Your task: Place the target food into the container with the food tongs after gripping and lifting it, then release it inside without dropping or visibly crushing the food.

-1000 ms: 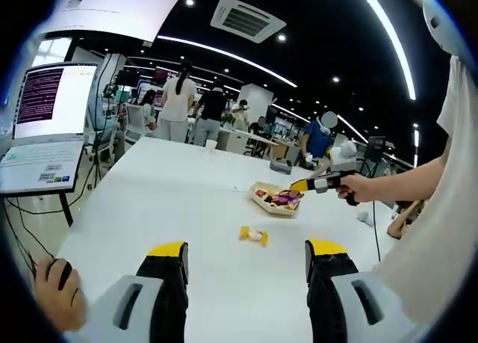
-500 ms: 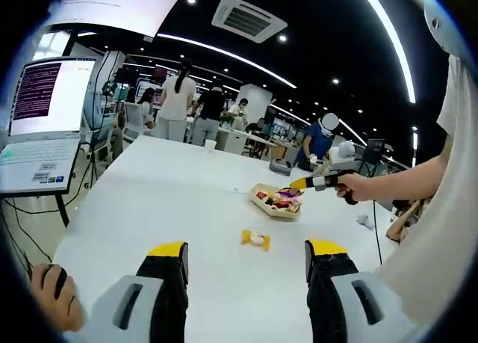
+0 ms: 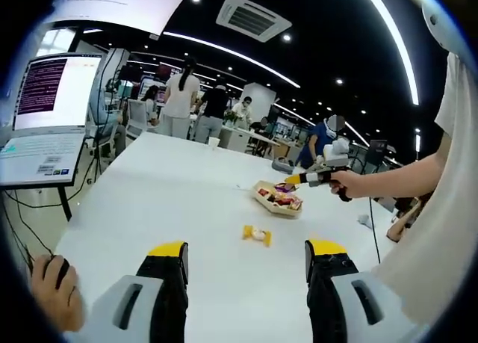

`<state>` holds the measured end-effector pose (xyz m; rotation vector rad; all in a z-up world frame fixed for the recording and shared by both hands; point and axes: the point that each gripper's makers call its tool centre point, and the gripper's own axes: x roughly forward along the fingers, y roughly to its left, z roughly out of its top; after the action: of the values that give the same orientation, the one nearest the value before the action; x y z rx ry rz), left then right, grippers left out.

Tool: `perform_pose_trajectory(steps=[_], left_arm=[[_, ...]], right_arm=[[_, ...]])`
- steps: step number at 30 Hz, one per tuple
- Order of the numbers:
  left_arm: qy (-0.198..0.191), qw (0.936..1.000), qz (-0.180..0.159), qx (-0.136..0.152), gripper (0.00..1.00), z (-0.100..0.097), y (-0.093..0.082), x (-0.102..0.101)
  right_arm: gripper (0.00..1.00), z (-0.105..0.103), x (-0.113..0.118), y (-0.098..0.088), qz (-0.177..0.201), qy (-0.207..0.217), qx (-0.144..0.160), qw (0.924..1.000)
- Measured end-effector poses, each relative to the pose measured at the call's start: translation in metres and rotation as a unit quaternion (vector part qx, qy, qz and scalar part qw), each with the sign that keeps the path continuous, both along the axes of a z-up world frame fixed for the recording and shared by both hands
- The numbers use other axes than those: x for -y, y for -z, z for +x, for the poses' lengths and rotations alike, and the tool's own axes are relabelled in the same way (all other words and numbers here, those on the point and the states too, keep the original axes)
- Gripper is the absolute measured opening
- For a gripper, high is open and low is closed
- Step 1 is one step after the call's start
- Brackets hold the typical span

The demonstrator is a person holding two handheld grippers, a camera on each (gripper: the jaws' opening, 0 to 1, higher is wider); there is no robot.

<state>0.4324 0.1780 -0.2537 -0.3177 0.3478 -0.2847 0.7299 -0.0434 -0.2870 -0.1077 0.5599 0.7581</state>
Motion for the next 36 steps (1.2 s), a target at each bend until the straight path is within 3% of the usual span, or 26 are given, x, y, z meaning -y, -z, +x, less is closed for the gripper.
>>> perform_pose_trajectory(steps=[11,21,36], left_arm=[[0.005,1.0,-0.002,-0.001,0.62,-0.001,-0.001,0.004],[-0.001,1.0,0.0,-0.001,0.62,-0.006,-0.001,-0.002],[-0.005,1.0,-0.001,-0.004,0.62,-0.014,0.0,-0.004]], right_arm=[[0.22,0.017,-0.006,-0.002,0.009,0.028,0.012,0.9995],[0.22,0.033,-0.003,0.002,-0.006,0.046,0.02,0.9987],[0.22,0.032,0.001,0.0,-0.01,0.049,0.028,0.9983]])
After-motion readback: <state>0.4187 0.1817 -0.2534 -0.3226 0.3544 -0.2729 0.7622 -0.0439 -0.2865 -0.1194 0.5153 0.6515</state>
